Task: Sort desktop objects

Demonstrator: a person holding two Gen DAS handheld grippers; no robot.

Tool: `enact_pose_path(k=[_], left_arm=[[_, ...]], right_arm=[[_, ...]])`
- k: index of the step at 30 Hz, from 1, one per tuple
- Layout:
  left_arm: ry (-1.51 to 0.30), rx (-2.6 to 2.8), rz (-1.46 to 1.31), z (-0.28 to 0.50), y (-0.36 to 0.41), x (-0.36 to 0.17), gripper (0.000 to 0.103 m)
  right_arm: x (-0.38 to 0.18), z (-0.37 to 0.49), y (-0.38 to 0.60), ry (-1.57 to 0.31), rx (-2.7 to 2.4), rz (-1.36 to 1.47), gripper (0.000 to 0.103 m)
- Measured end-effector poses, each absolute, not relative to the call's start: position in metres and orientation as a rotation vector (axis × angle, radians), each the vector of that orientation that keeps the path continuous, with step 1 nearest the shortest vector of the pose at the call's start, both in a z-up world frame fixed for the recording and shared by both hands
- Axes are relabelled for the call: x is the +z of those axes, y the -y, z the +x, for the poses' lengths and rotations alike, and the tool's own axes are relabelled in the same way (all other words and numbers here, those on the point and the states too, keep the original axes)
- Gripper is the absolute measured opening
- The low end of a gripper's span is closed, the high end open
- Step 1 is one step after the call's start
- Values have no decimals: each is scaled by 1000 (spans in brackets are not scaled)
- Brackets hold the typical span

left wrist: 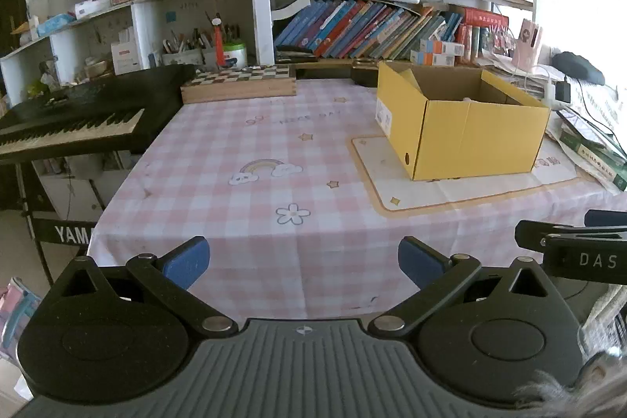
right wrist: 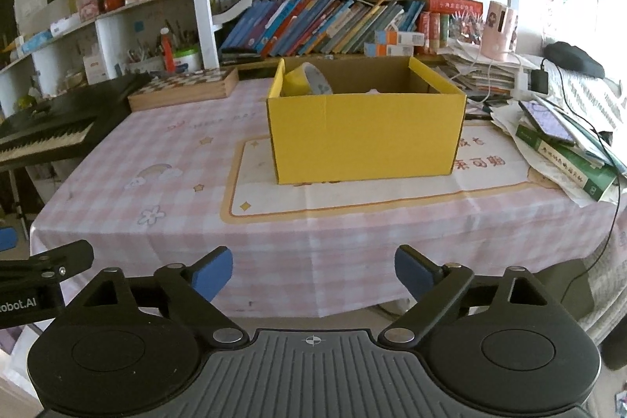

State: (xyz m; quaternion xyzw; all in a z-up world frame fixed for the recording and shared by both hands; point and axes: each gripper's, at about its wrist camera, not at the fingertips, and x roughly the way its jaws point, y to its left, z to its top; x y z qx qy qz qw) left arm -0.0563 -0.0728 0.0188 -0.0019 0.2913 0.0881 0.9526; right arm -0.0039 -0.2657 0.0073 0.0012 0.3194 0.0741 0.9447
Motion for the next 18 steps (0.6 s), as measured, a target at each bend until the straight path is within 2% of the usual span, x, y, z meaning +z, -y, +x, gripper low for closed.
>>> enact_pose_path(k=[7, 18], left_arm=[[-600, 173, -5, -54, 70, 18, 103], [-602, 171, -7, -53, 69, 17, 103]], right_arm=[[6, -1, 262, -662, 148, -4, 98], [6, 1, 260, -666, 154, -8, 99]])
